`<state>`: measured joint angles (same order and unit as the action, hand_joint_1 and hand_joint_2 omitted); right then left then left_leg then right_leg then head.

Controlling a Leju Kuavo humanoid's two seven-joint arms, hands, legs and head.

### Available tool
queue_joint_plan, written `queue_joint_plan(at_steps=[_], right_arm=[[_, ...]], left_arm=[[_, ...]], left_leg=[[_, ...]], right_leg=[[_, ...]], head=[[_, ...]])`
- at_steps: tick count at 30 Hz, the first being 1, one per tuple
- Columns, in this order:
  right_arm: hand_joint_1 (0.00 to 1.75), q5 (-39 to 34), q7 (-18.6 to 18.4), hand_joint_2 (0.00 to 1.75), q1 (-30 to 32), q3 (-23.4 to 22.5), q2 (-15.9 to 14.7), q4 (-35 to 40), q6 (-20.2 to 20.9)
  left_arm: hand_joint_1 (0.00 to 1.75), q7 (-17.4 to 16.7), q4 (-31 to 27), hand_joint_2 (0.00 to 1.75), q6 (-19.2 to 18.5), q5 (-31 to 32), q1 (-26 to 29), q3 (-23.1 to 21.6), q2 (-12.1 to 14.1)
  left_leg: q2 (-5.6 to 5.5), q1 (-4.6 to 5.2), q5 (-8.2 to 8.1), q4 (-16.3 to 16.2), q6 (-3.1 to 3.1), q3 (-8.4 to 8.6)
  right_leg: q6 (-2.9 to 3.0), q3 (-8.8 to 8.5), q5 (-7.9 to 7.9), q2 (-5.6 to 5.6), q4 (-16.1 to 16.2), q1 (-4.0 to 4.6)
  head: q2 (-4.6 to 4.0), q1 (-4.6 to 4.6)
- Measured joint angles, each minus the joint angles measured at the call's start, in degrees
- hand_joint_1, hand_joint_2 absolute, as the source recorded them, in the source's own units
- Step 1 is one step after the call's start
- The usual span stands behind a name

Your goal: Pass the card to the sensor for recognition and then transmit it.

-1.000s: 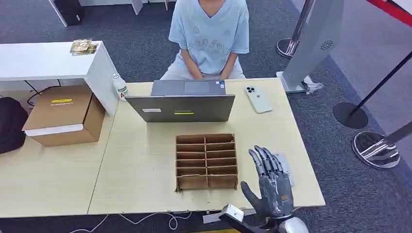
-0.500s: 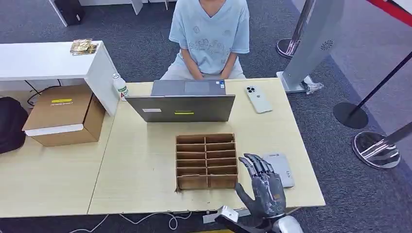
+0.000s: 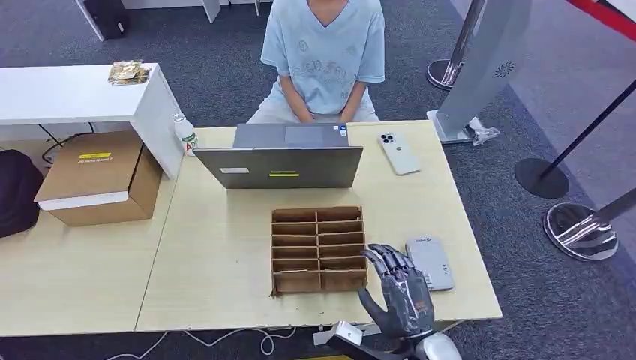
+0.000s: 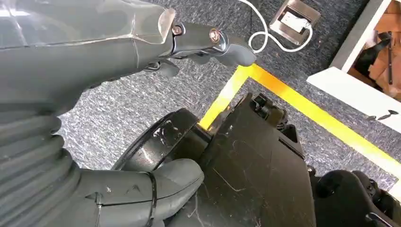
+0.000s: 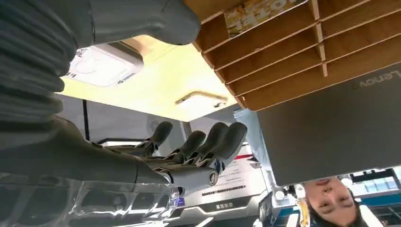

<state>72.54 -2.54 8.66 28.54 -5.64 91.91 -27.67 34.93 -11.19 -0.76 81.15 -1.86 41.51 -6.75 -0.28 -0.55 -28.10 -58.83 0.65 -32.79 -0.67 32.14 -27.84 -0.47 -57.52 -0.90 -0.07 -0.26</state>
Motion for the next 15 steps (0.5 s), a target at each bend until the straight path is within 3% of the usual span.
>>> queue_joint_plan(at_steps=[4,10,12,15], right_arm=[[0.8,-0.6,0.8,1.75,-0.9,0.3,0.0,-1.2,0.2],[0.8,-1.5,1.9,1.75,-2.6,0.8,0.3,-3.3,1.0],[0.66,-1.5,2.2,1.75,-3.2,0.8,0.6,-3.9,1.2],[0.59,-1.5,2.5,1.75,-4.0,0.8,0.9,-4.8,1.5]], left_arm=[[0.0,0.1,0.0,1.75,0.4,0.1,0.0,0.0,-0.1],[0.0,0.5,0.0,1.75,0.4,0.3,0.0,0.0,-0.2],[0.0,0.6,0.0,1.75,0.3,0.3,0.0,0.0,-0.2],[0.0,0.6,0.0,1.75,0.3,0.3,-0.1,0.0,-0.2]], left_leg=[[0.0,0.0,0.0,0.0,0.0,0.0],[0.0,0.0,0.0,0.0,0.0,0.0],[0.0,0.0,0.0,0.0,0.0,0.0],[0.0,0.0,0.0,0.0,0.0,0.0]], right_leg=[[0.0,0.0,0.0,0.0,0.0,0.0],[0.0,0.0,0.0,0.0,0.0,0.0],[0.0,0.0,0.0,0.0,0.0,0.0],[0.0,0.0,0.0,0.0,0.0,0.0]], head=[[0.0,0.0],[0.0,0.0],[0.0,0.0],[0.0,0.0]])
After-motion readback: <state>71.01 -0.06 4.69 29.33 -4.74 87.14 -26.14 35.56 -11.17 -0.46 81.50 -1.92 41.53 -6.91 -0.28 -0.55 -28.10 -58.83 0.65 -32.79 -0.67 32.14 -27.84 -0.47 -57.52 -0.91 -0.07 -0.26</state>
